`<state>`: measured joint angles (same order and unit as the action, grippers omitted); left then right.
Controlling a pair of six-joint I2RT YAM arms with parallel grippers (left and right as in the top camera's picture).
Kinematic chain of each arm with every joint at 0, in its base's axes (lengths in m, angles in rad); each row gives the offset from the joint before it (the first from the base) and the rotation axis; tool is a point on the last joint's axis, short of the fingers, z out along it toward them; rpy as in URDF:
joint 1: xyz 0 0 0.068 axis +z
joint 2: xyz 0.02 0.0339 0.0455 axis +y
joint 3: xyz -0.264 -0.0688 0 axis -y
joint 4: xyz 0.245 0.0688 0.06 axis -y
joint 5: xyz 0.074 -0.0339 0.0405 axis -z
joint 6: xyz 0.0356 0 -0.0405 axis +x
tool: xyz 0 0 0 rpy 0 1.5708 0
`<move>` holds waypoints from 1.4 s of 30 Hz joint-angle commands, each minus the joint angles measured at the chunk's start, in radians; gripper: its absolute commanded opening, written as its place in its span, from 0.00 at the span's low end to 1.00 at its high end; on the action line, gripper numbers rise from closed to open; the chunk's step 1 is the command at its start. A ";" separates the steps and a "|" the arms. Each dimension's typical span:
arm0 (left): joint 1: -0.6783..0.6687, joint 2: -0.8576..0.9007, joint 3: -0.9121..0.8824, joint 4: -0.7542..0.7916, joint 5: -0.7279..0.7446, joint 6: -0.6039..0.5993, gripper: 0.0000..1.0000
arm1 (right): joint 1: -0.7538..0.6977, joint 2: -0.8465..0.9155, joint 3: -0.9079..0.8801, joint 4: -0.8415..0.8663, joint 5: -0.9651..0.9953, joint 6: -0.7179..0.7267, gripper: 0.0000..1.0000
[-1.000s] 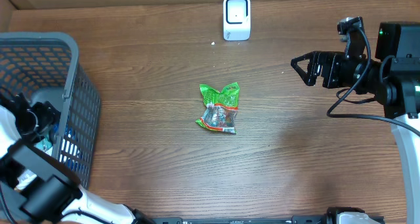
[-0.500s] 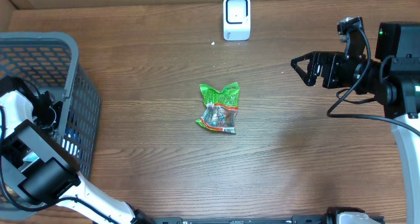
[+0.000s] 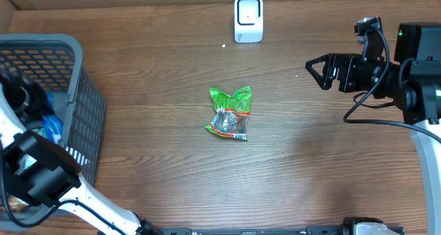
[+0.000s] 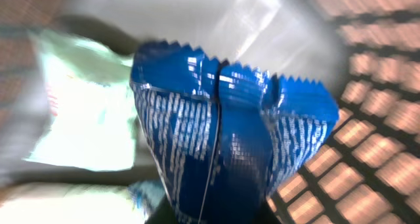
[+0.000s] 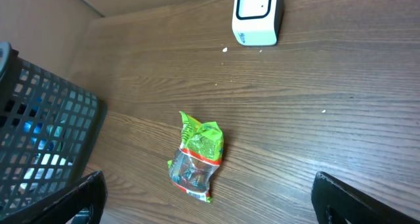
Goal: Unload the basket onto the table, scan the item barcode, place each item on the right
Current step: 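Return the left gripper into the basket and grasp the blue packet, then lift the blue packet out and set it left of the green bag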
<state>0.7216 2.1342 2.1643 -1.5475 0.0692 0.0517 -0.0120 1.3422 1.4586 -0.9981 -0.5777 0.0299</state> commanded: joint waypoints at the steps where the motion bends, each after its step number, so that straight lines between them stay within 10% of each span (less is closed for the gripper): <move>1: -0.003 -0.025 0.226 -0.088 0.014 -0.010 0.04 | -0.001 -0.003 0.027 0.000 -0.011 0.000 1.00; 10: -0.008 -0.167 0.575 -0.139 0.295 -0.082 0.04 | -0.001 -0.003 0.027 -0.004 -0.011 0.000 1.00; 24: -0.204 -0.452 0.618 -0.142 0.510 -0.048 0.04 | -0.001 -0.003 0.027 -0.003 -0.011 0.000 1.00; 35: -0.606 -0.452 0.425 -0.142 0.398 -0.027 0.04 | -0.001 -0.003 0.027 -0.011 -0.011 0.000 1.00; 42: -0.805 -0.443 0.050 -0.100 0.137 -0.224 0.04 | -0.001 -0.003 0.027 -0.011 -0.011 0.000 1.00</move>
<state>-0.0158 1.6745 2.3409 -1.6722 0.3565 -0.0547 -0.0116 1.3422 1.4586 -1.0126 -0.5797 0.0303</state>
